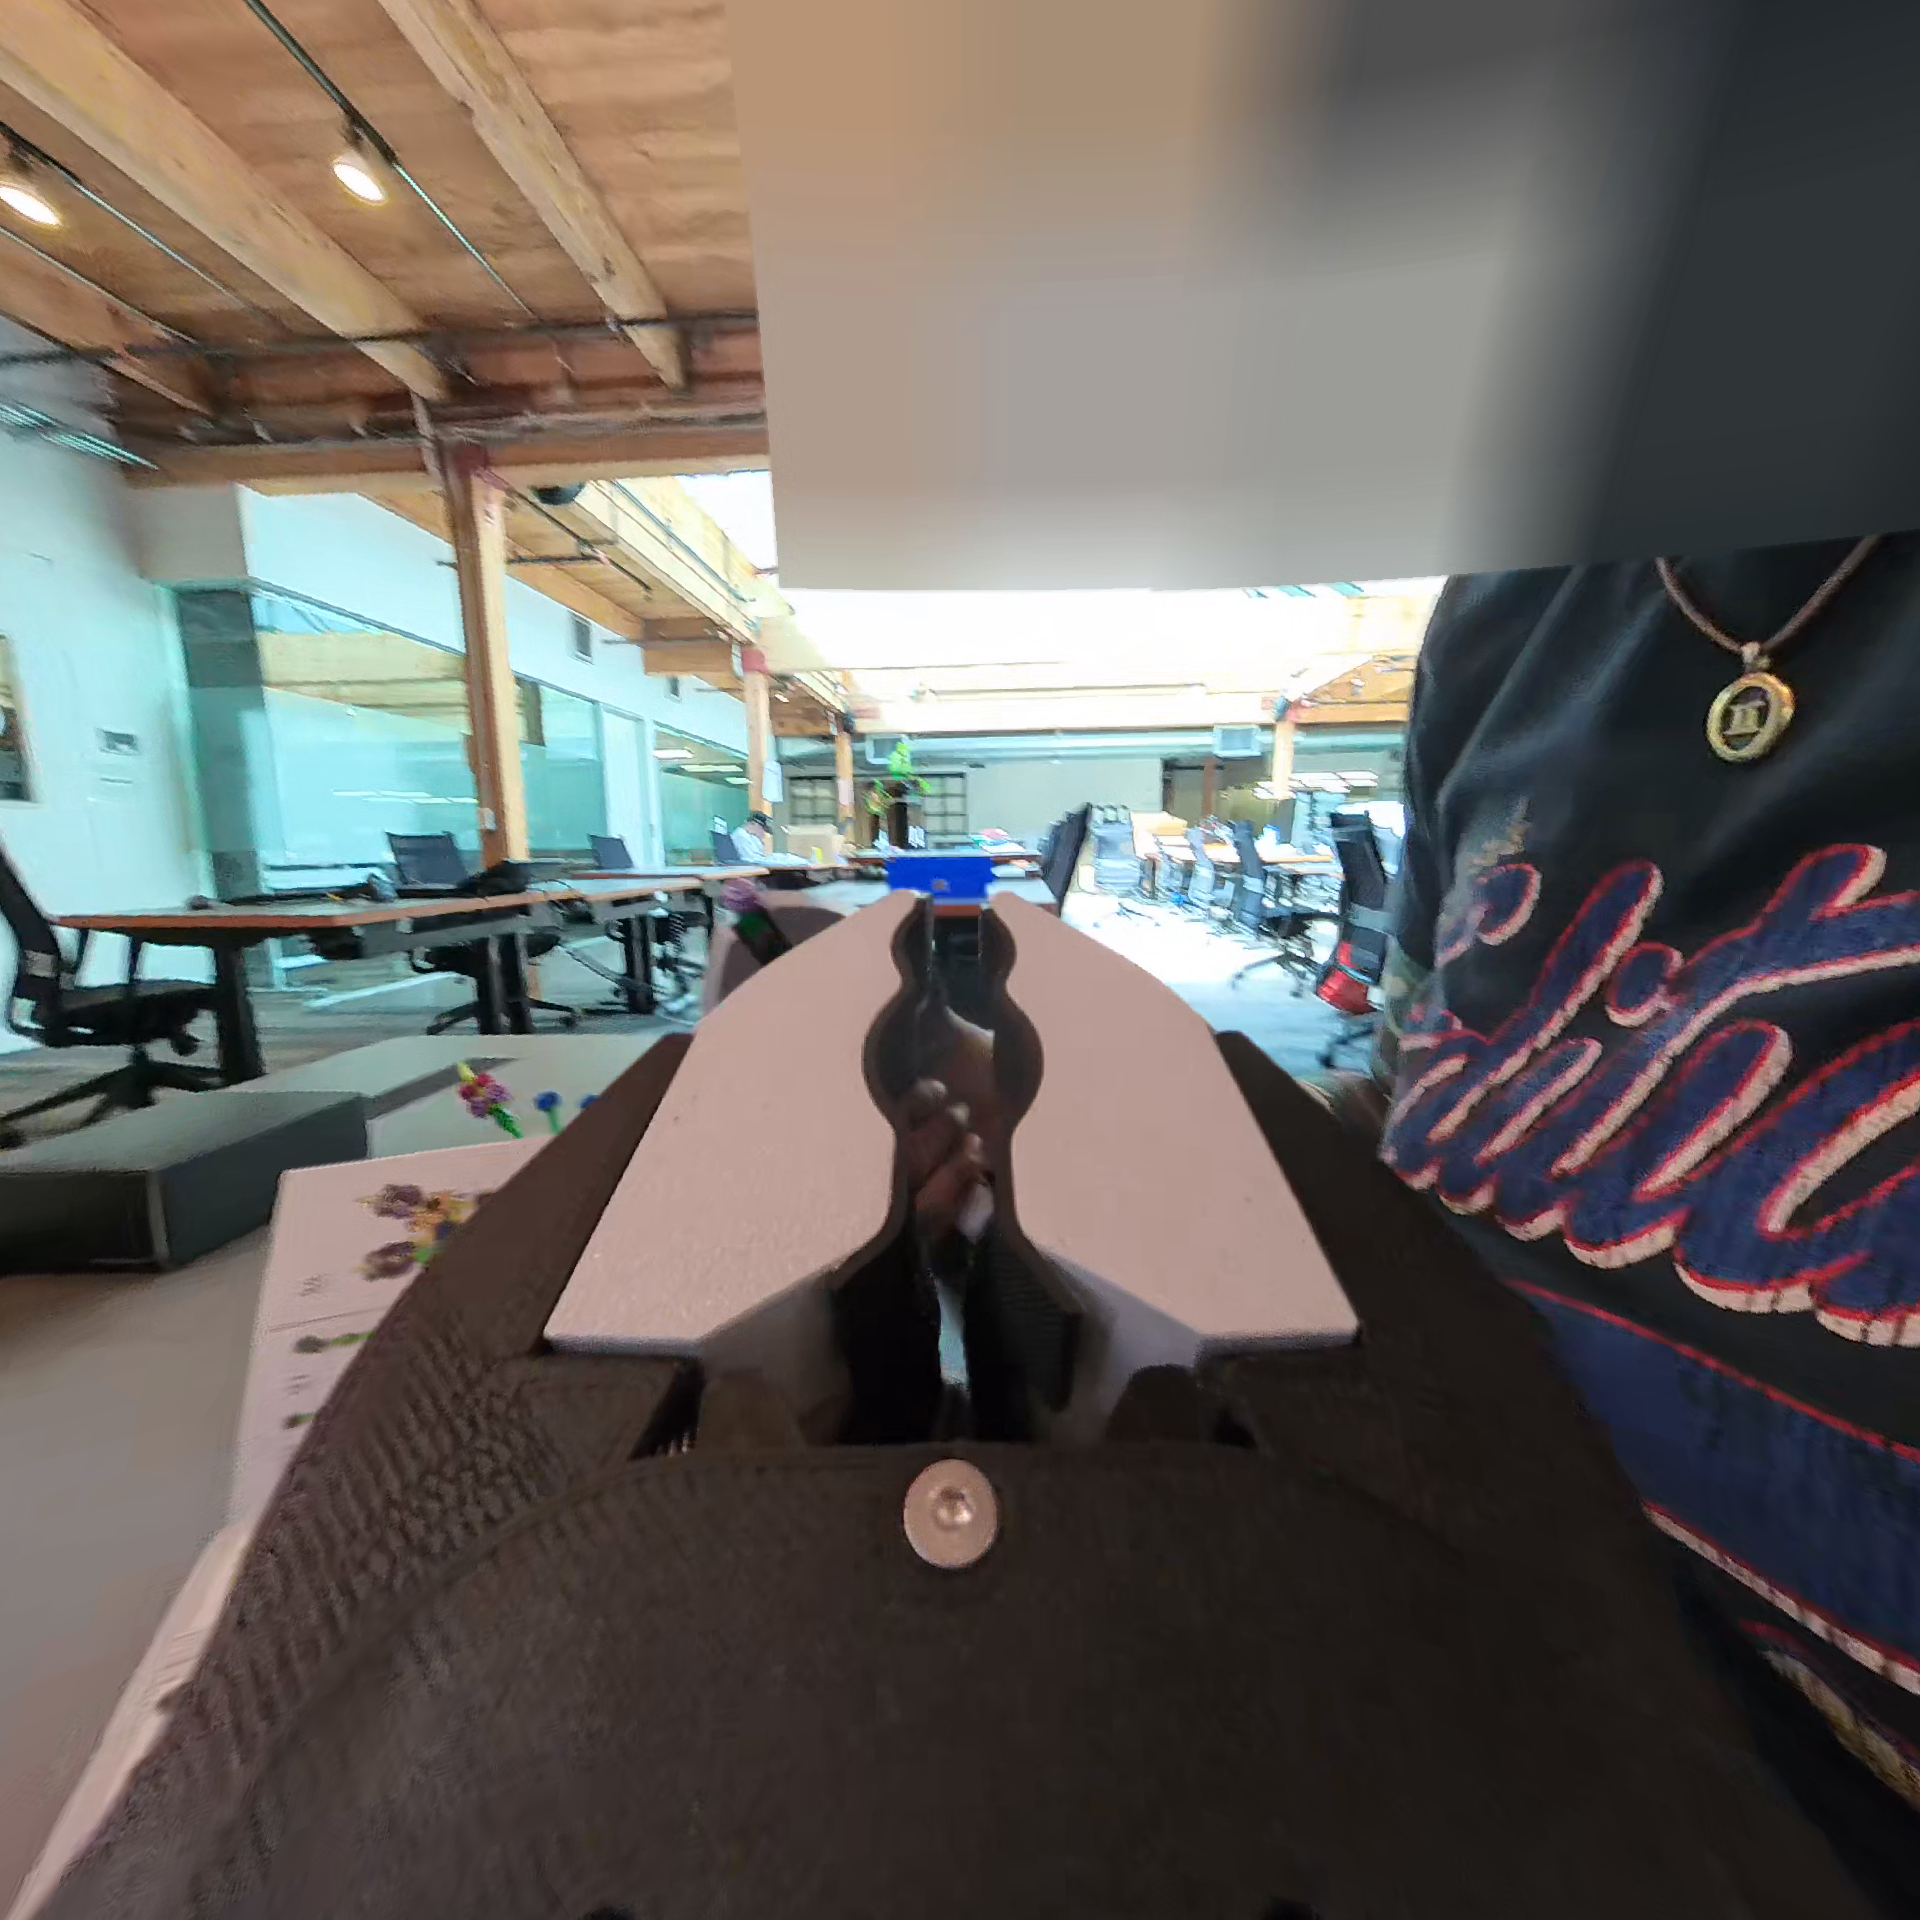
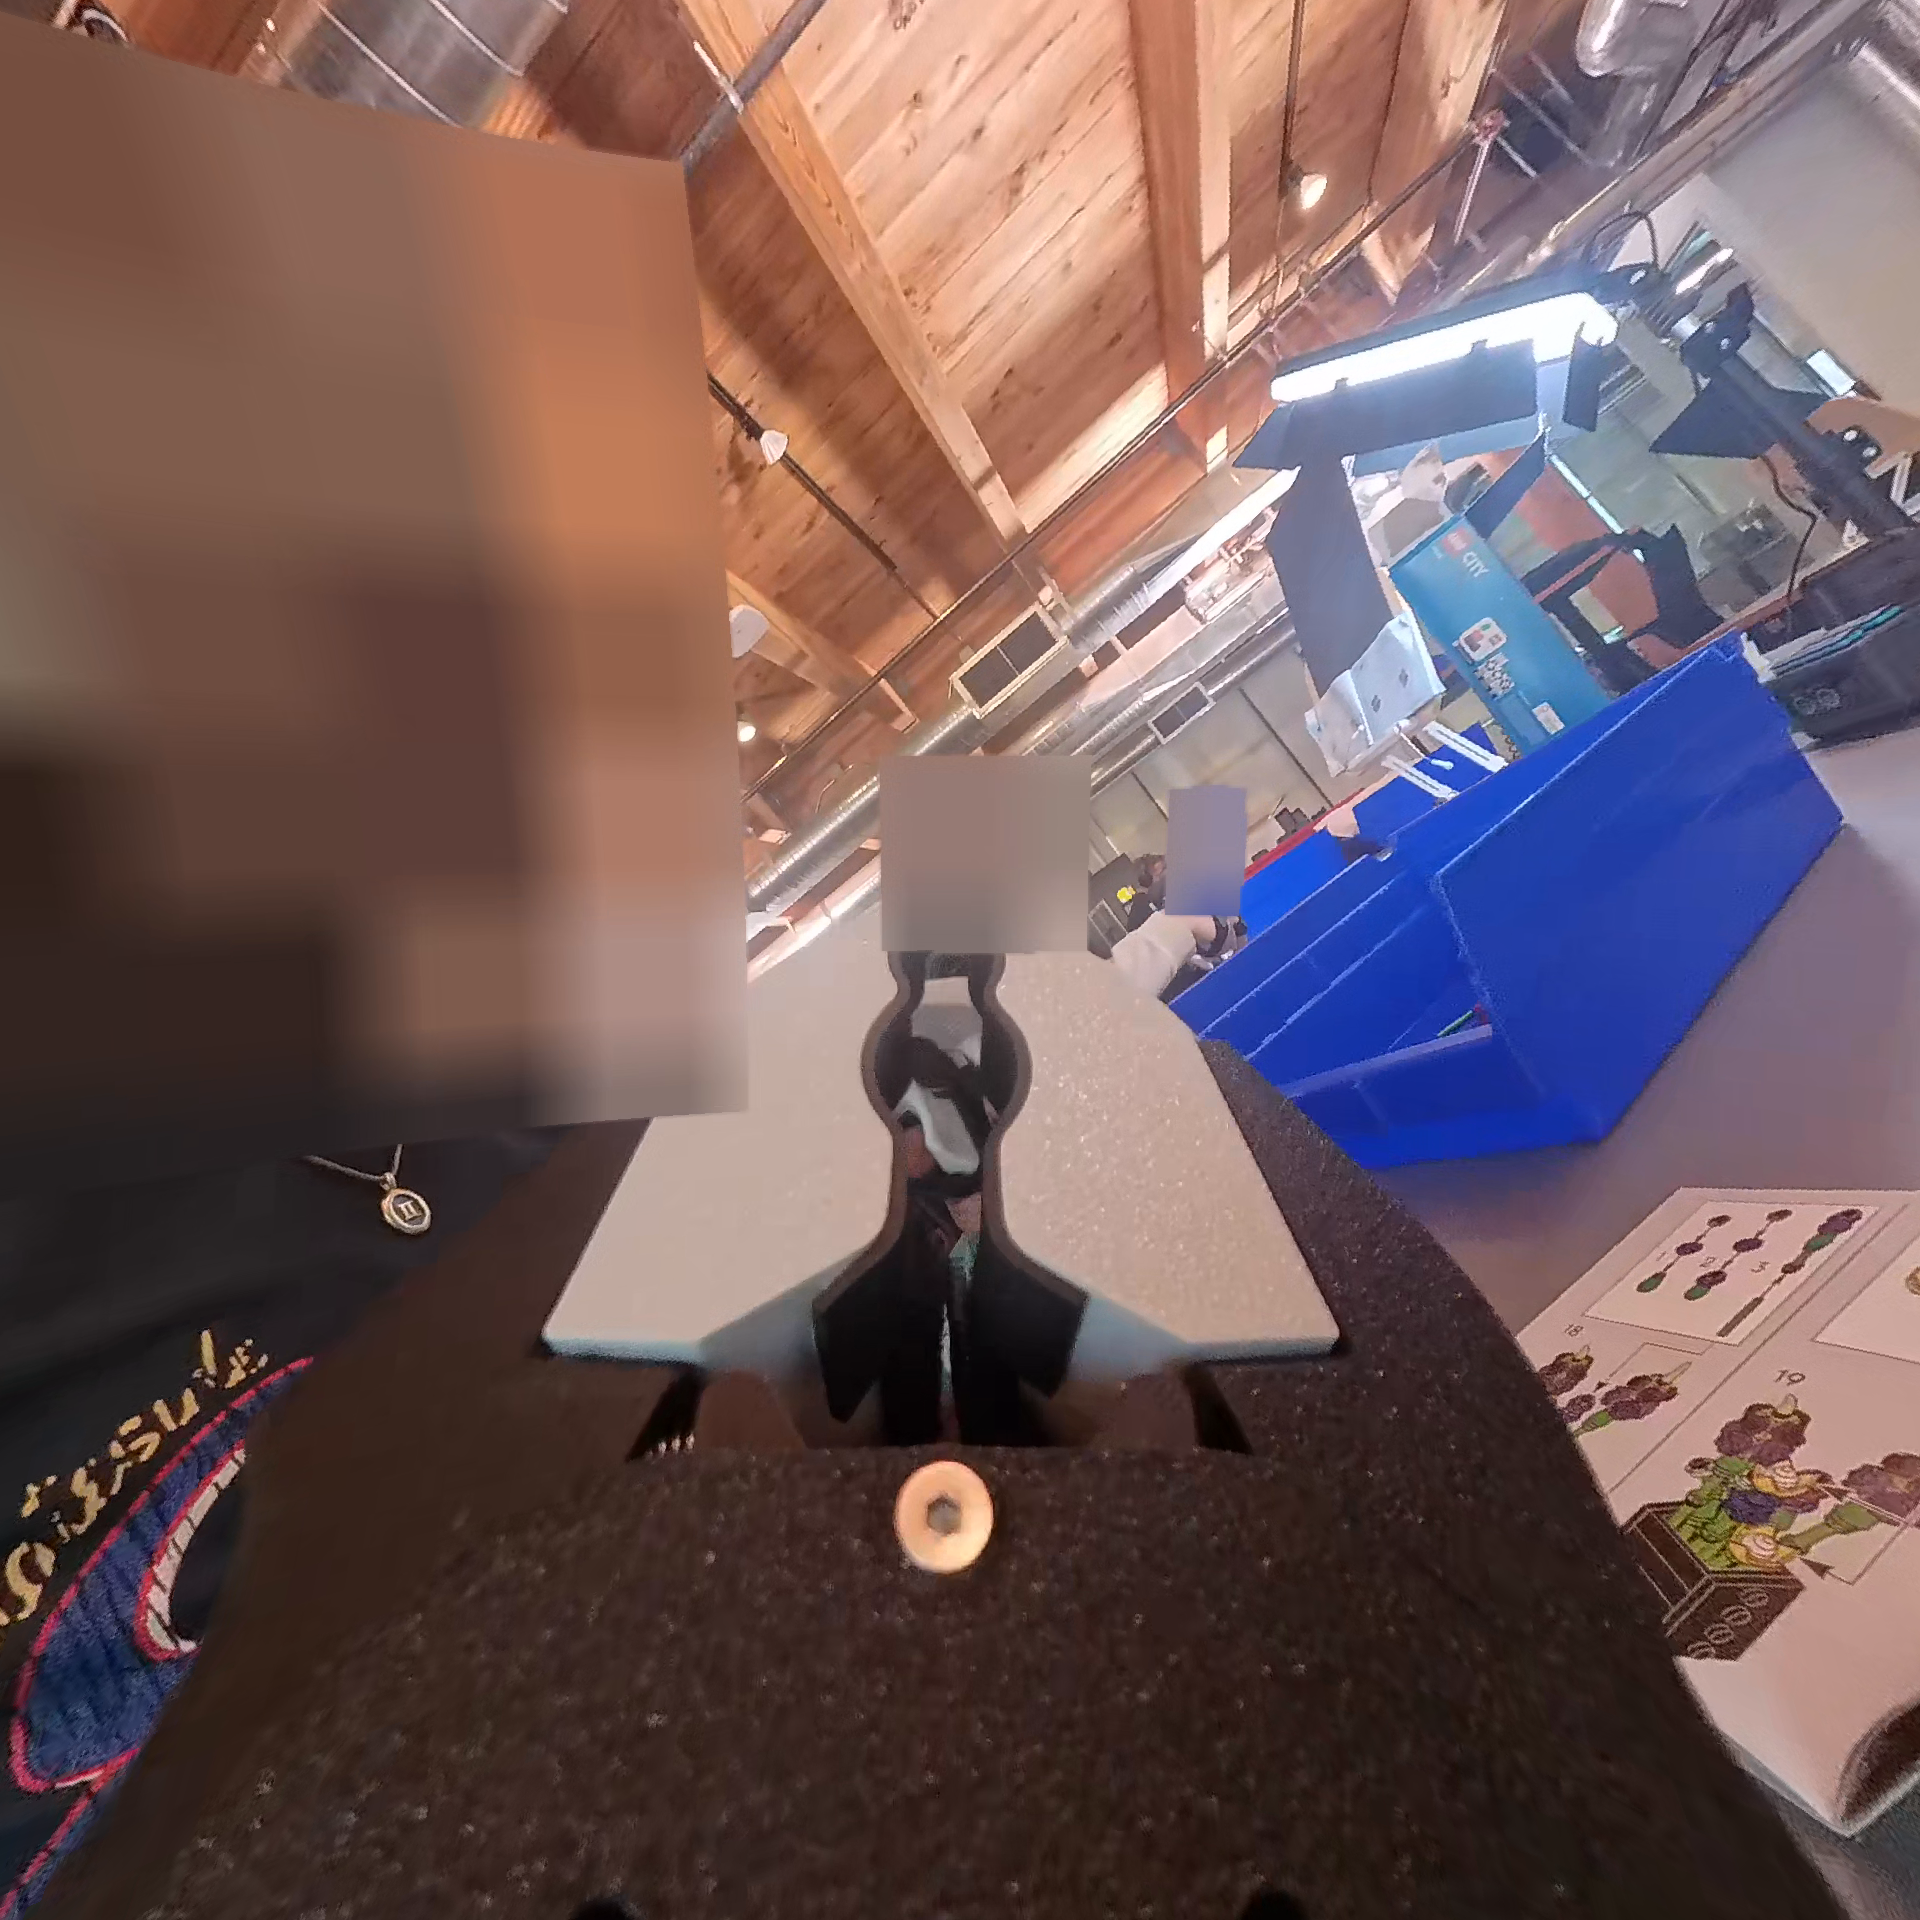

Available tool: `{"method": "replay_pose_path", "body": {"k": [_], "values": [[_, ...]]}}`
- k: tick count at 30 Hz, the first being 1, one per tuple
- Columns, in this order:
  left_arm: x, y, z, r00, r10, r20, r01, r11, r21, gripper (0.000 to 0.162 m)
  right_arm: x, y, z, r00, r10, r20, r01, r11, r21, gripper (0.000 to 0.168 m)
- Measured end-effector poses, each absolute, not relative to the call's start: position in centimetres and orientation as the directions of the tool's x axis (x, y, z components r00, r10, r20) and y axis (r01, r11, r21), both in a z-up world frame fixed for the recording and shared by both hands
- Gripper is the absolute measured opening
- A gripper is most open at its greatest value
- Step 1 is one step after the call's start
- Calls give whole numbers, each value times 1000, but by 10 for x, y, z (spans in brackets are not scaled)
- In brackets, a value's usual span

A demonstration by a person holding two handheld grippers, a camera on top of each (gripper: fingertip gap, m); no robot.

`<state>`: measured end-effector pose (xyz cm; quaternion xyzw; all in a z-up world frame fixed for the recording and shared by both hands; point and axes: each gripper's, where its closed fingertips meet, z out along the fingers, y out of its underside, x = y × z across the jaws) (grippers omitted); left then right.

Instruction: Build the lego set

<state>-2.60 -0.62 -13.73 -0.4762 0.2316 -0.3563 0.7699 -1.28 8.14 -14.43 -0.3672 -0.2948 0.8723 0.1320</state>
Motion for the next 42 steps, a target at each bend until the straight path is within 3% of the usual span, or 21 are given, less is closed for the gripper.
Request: {"method": "replay_pose_path", "body": {"k": [9,17,23,27,31,36,42], "values": [[19,-11,-172,448,-894,-4,173,91,-981,24,-10,86,-139,-739,326,-590,16,-867,-499,7],[0,-3,-157,535,-845,20,275,151,-950,38,-11,84,-141,-731,331,-597,24,-861,-508,8],[-8,8,-160,628,-778,2,230,183,-956,37,-16,75,-146,-721,326,-612,67,-846,-529,8],[-35,29,-163,754,-650,101,260,155,-953,37,-22,57,-155,-710,275,-648,179,-820,-543,8],[-48,30,-158,745,-641,185,357,149,-922,29,-25,39,-158,-713,97,-695,327,-830,-452,8],[-39,26,-155,737,-664,126,328,188,-926,19,-28,25,-163,-694,-1,-720,414,-819,-398,7],[-21,22,-159,723,-691,25,240,217,-946,21,-26,18,-163,-703,44,-710,407,-794,-452,7]]}}
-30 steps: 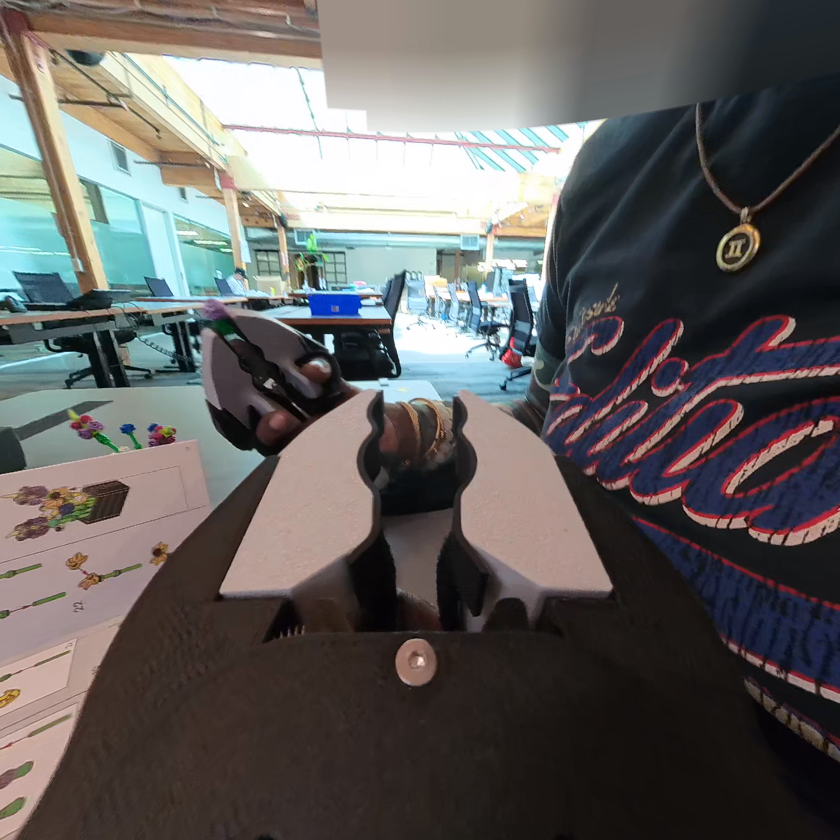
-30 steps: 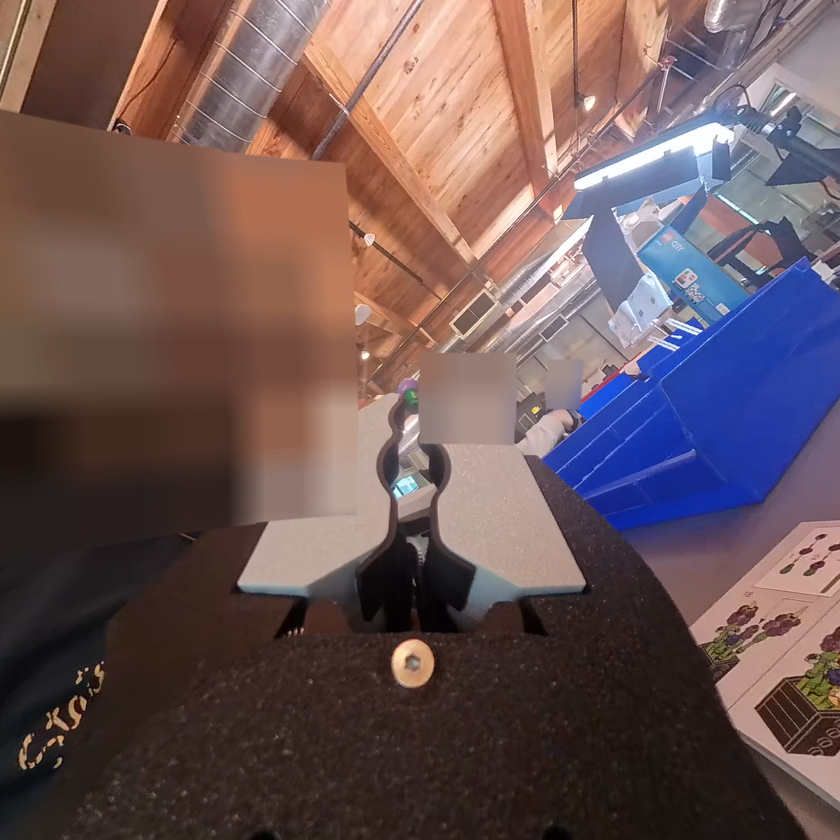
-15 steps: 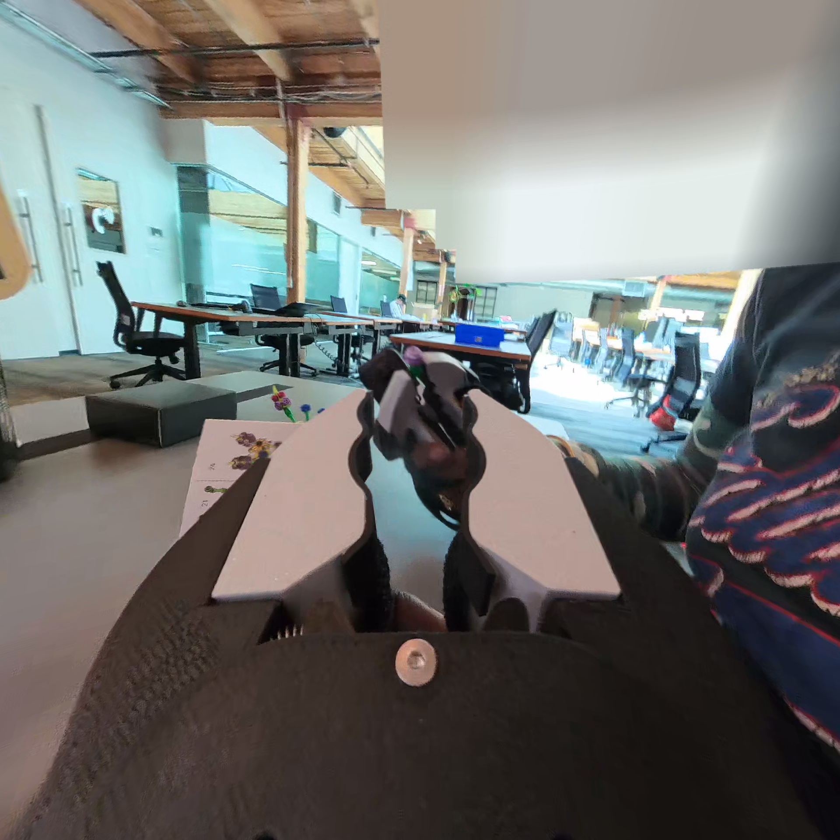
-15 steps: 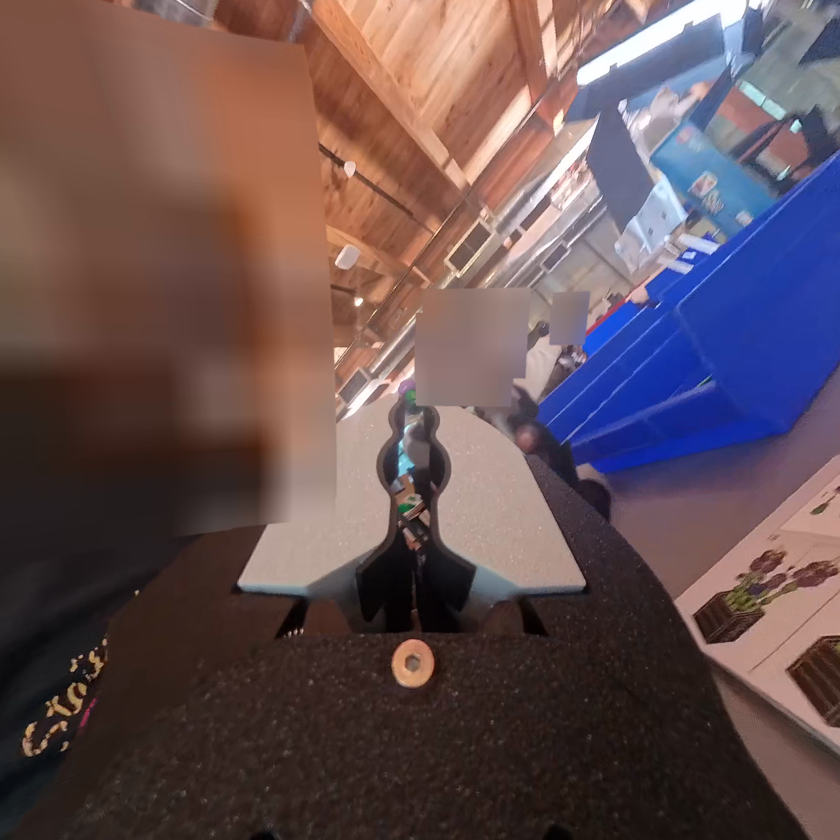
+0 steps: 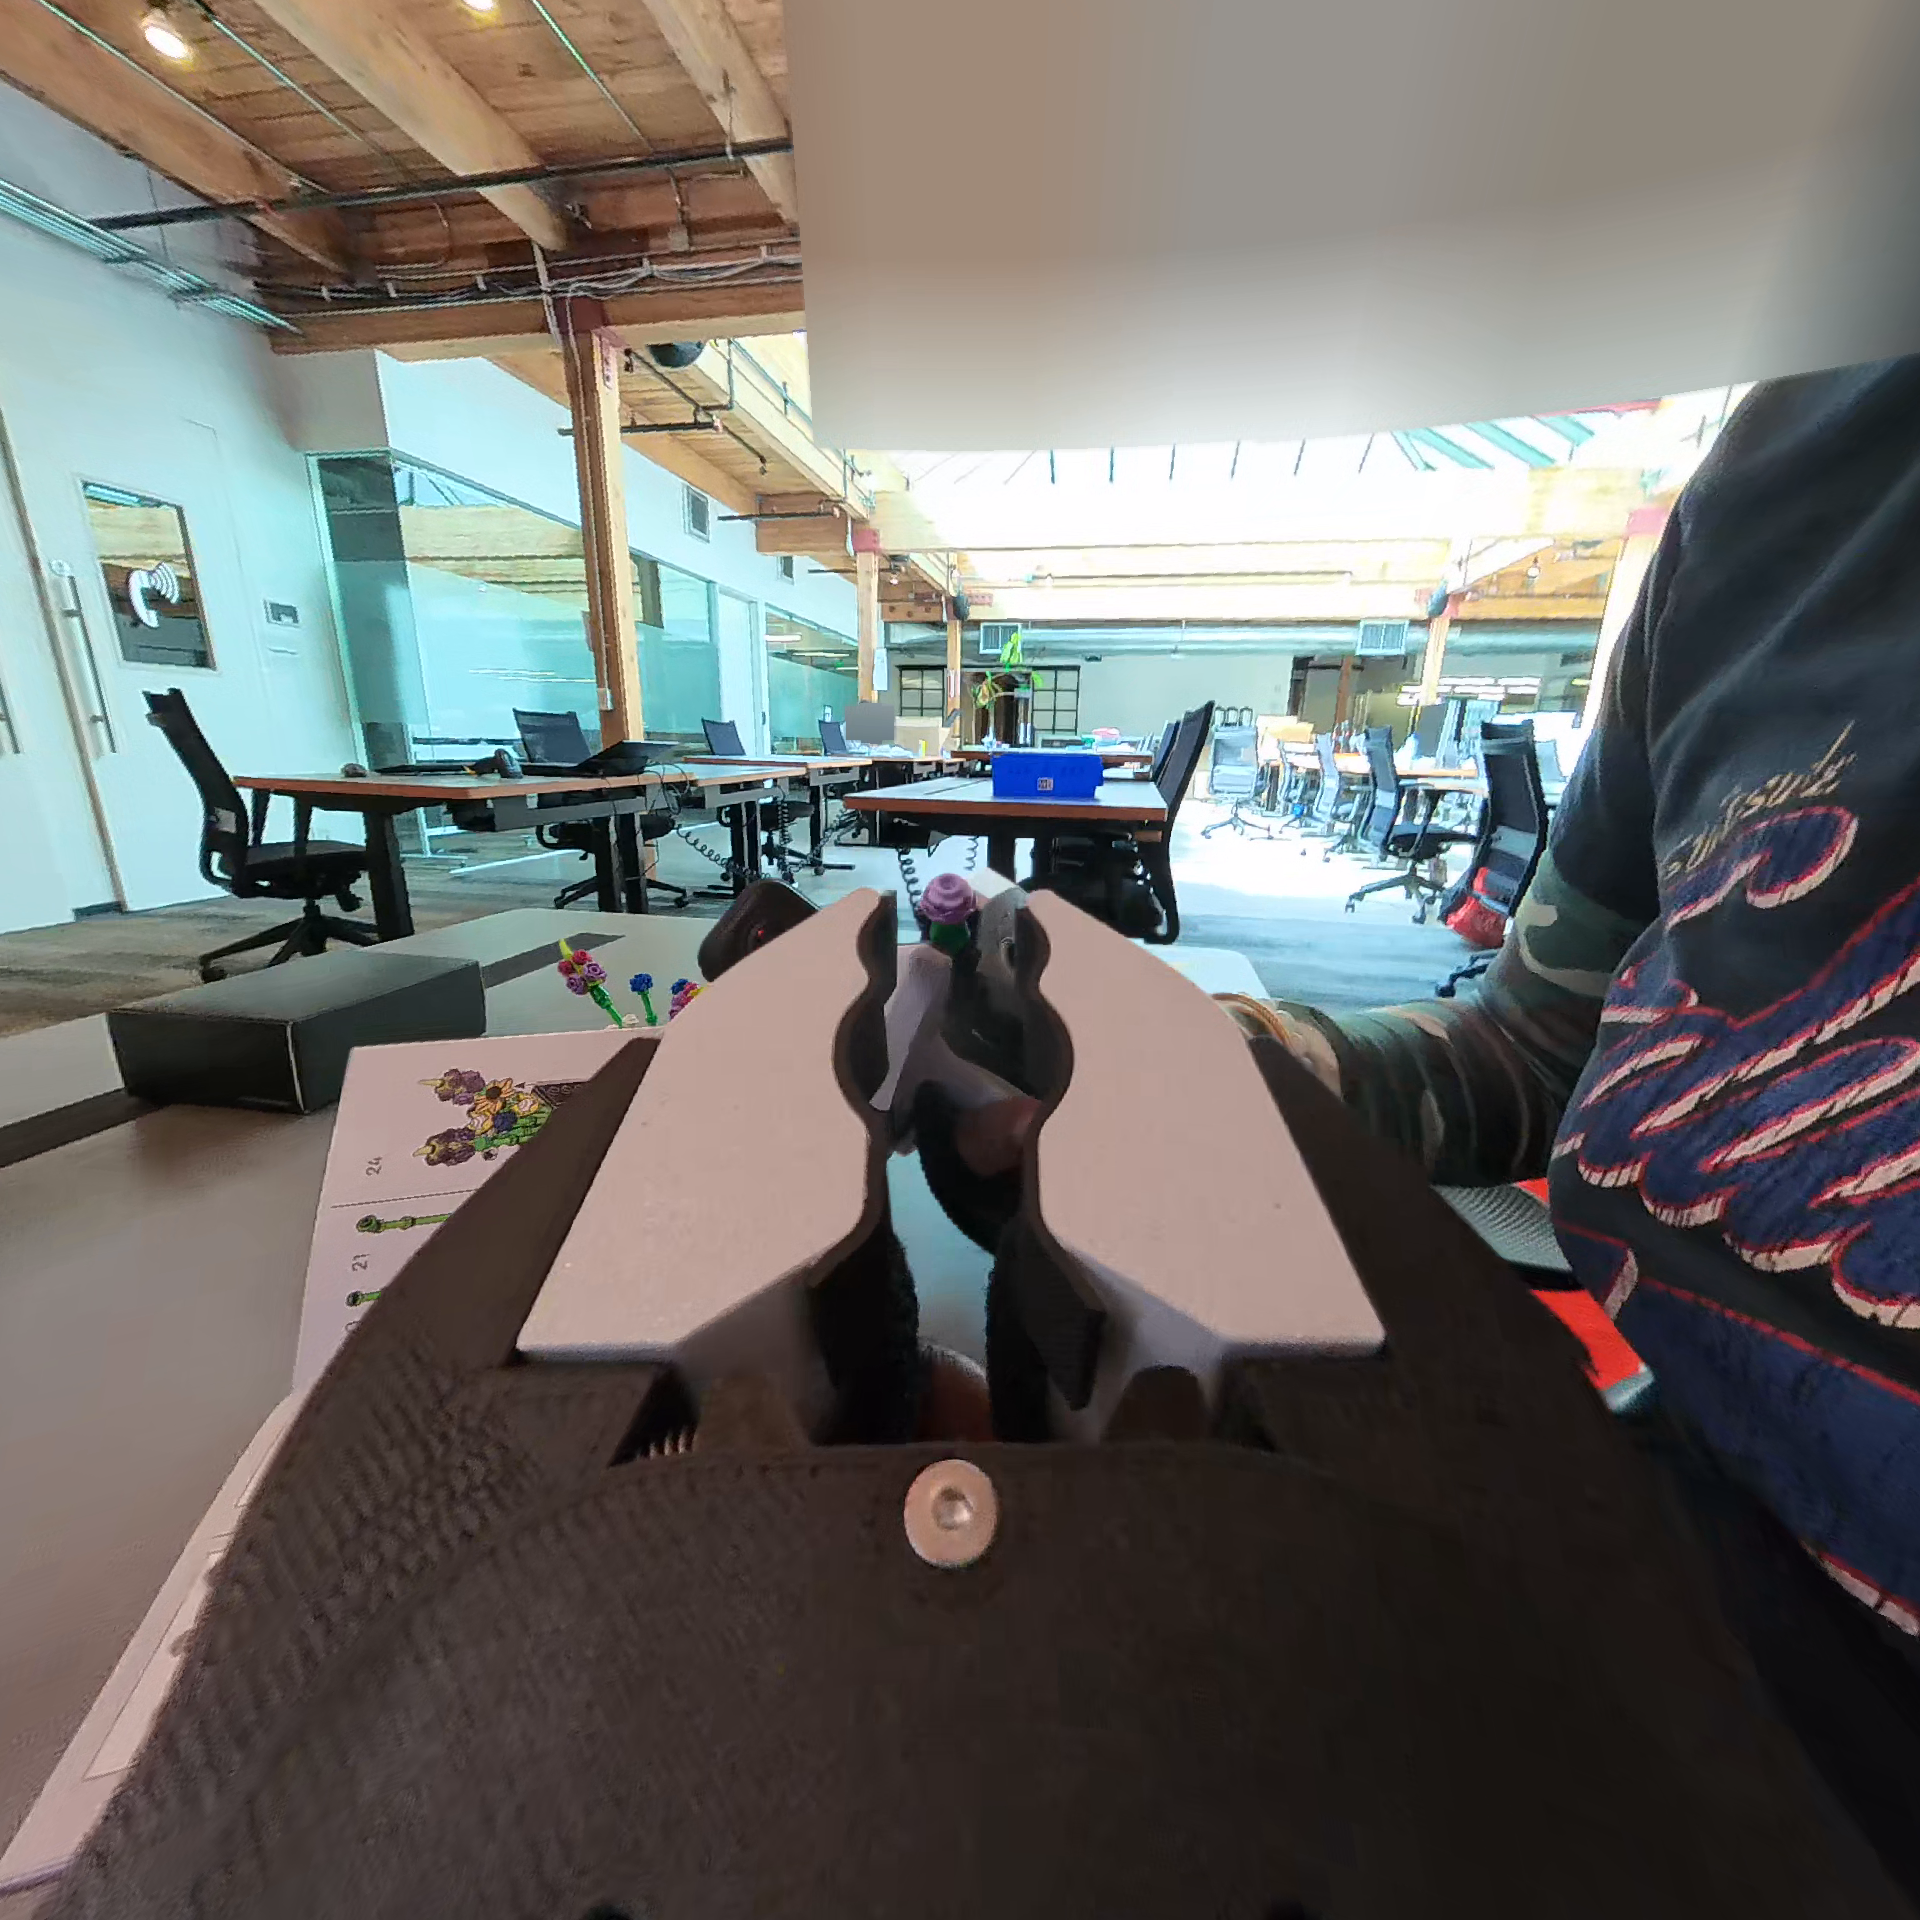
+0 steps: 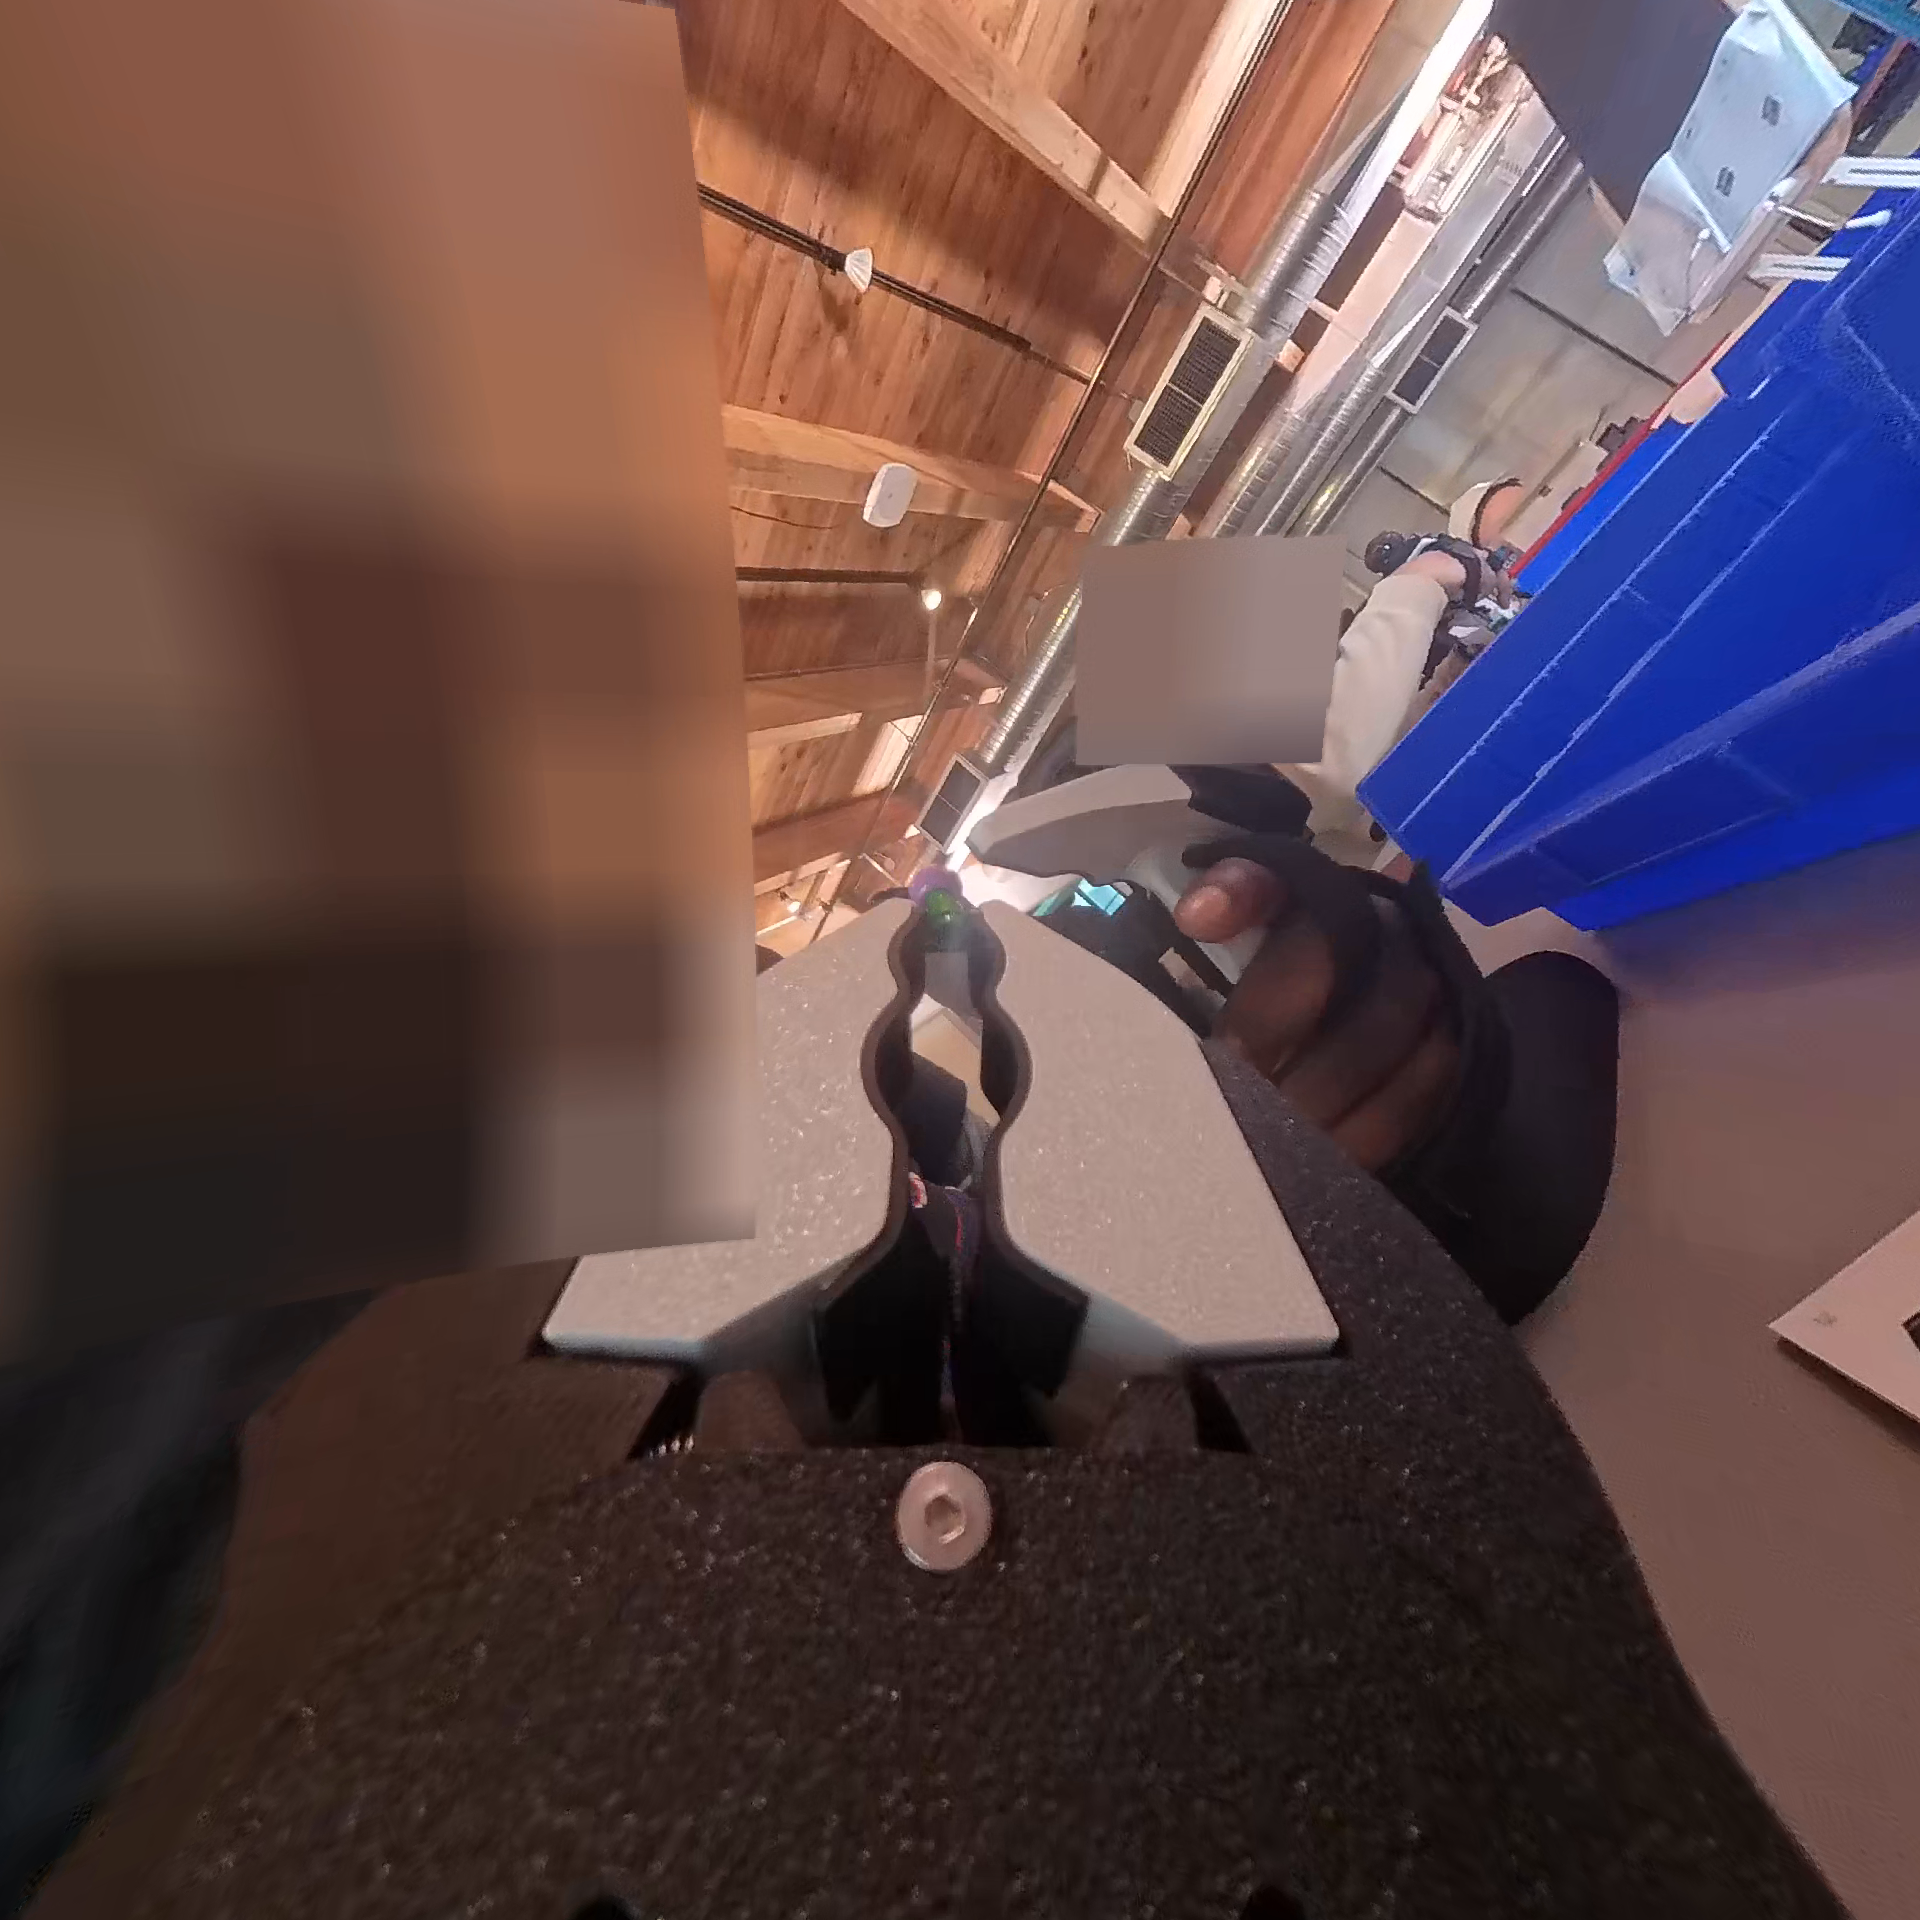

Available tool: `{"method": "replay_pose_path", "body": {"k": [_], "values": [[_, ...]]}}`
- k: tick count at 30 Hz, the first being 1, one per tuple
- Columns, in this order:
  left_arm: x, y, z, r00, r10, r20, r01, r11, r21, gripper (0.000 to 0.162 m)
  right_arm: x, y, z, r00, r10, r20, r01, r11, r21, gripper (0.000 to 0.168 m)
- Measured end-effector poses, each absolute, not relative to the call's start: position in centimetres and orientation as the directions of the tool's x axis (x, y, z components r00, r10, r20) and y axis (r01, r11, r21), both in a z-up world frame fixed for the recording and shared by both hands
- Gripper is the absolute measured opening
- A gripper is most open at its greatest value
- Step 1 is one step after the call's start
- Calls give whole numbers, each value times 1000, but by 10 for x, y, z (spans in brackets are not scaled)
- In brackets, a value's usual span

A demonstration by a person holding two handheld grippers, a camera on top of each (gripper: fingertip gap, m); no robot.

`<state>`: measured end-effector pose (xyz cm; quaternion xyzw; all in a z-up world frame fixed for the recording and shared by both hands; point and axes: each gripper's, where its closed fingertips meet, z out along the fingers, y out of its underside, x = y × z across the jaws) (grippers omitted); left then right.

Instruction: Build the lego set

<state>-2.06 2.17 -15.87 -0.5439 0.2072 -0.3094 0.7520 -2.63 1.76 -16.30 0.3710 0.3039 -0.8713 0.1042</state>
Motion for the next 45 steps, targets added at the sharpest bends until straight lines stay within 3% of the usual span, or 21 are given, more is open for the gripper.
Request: {"method": "replay_pose_path", "body": {"k": [4,8,10,12,15,17,19,27,29,33,45], "values": [[-16,22,-160,720,-694,-5,212,227,-951,10,-25,11,-163,-706,32,-707,430,-775,-464,8],[-15,19,-160,708,-706,-14,207,225,-952,9,-24,8,-163,-711,35,-703,434,-765,-476,8],[-17,20,-161,722,-692,-21,190,226,-955,10,-24,10,-162,-720,117,-684,388,-748,-538,15],[-26,27,-166,779,-626,-25,136,208,-969,9,-29,18,-166,-695,338,-635,270,-696,-666,21],[-42,44,-186,884,-445,-142,-91,134,-987,10,-42,36,-188,-475,826,-303,76,-305,-950,15],[-50,53,-200,905,-327,-272,-265,66,-962,9,-48,44,-199,-321,946,-32,68,-11,-998,14],[-54,57,-212,886,-271,-376,-389,4,-921,10,-50,47,-203,-250,966,65,81,88,-993,13],[-50,57,-215,872,-292,-394,-411,3,-912,9,-50,53,-210,-263,961,-86,148,-48,-988,13],[-48,56,-213,865,-299,-403,-416,23,-909,10,-49,46,-208,-342,897,-281,177,-233,-956,19],[-40,48,-196,873,-348,-343,-317,130,-939,9,-40,40,-188,-517,609,-601,225,-581,-782,17],[-25,36,-182,844,-433,-316,-229,242,-943,9,-31,29,-174,-623,427,-656,267,-672,-691,7]]}}
